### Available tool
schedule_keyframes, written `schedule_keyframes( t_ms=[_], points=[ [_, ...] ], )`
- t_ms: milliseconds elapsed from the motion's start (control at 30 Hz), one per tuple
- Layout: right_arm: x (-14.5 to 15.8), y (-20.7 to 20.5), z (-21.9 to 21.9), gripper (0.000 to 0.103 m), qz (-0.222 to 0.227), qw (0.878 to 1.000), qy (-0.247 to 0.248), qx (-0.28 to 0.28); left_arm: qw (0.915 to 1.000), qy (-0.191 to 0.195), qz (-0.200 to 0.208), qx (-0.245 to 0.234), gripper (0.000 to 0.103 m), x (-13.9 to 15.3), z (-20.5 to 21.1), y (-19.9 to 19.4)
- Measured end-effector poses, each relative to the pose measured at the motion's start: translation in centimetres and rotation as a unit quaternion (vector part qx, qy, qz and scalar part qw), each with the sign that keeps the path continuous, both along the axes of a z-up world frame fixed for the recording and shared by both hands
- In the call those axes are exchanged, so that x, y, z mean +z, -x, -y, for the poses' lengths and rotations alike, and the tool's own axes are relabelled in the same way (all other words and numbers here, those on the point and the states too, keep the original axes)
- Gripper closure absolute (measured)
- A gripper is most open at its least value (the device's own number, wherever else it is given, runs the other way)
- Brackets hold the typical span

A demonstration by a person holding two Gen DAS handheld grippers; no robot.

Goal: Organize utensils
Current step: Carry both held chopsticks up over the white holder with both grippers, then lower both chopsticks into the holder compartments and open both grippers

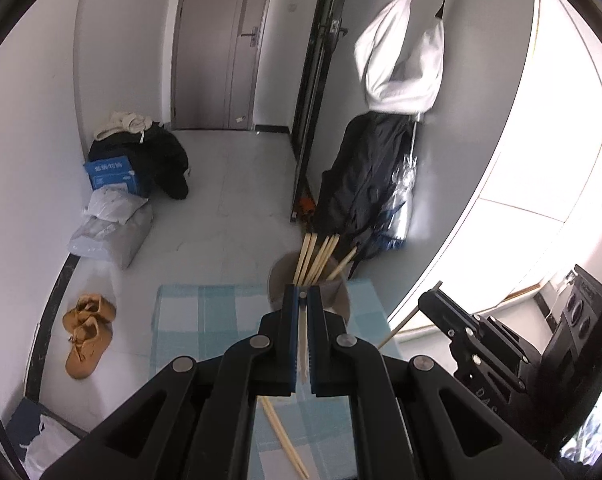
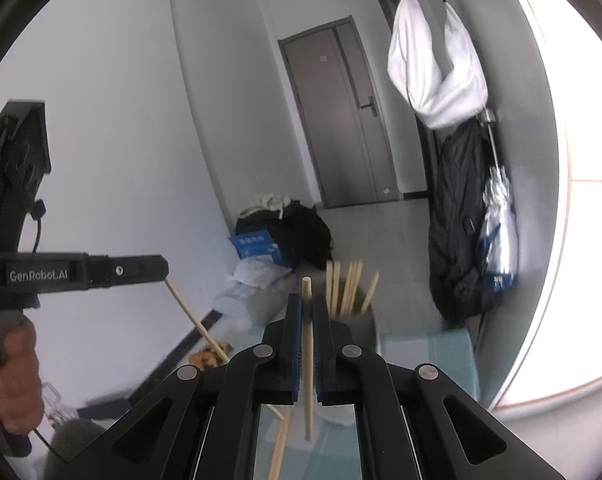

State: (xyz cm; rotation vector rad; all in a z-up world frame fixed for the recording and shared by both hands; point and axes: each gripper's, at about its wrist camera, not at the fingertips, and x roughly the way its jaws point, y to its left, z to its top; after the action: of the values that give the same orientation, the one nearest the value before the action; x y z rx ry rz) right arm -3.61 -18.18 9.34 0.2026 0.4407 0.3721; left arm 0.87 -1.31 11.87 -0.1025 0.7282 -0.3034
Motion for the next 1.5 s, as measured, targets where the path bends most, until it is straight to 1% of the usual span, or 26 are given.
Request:
schedule_keyframes(
  t_ms=[100,233,333,433,533,667,700,967,1100,1200,1333,1500],
  points=[
    [2.0,-1.6,0.4,0.099,0.009,1.000,-0.003,-0.003,1.0000,0.007,0.006,-0.003,0.103,1.5,0.1,-1.1],
    [4.6,-3.6,0.7,0.099,0.032,0.999,-0.001,-0.011,0.9998,0.009,0.017,-0.008,0.103,3.5,-0.1,-2.8],
    [6.1,-5.1,0.8,0.099,0.043,0.999,-0.004,-0.016,0.9994,0.004,0.031,-0.012,0.103,4.8,-0.3,-4.1],
    [7.1,-6.7,0.6,0.099,0.047,0.999,-0.006,-0.014,0.9990,-0.006,0.040,-0.015,0.103,5.0,-0.3,-5.1],
    [7.4,-8.2,0.1,0.099,0.052,0.999,-0.002,-0.013,0.9991,-0.006,0.036,-0.019,0.103,4.7,-0.3,-6.5],
    [6.7,-10.2,-0.4,0.099,0.042,0.999,0.001,-0.012,0.9991,-0.013,0.030,-0.026,0.103,3.6,0.0,-8.4],
    [6.4,-10.7,-0.6,0.099,0.039,0.999,0.002,-0.011,0.9991,-0.015,0.028,-0.028,0.103,3.6,0.1,-8.7],
    [3.3,-13.1,-1.7,0.099,0.008,1.000,0.018,0.000,0.9984,-0.029,0.000,-0.048,0.103,0.9,0.1,-11.2],
    [1.8,-13.4,-2.0,0.098,-0.003,1.000,0.016,0.011,0.9982,-0.029,-0.009,-0.052,0.103,-0.1,-0.1,-12.0],
    [0.7,-13.4,-2.3,0.098,-0.015,1.000,0.007,0.019,0.9981,-0.020,-0.022,-0.054,0.103,-0.8,-0.1,-12.7],
    [-0.4,-13.2,-2.7,0.098,-0.026,0.999,-0.001,0.030,0.9980,-0.016,-0.029,-0.054,0.103,-1.7,0.0,-13.1],
    [-1.8,-12.9,-3.1,0.098,-0.038,0.999,-0.003,0.034,0.9971,-0.031,-0.034,-0.061,0.103,-2.3,0.5,-13.2]
  ],
)
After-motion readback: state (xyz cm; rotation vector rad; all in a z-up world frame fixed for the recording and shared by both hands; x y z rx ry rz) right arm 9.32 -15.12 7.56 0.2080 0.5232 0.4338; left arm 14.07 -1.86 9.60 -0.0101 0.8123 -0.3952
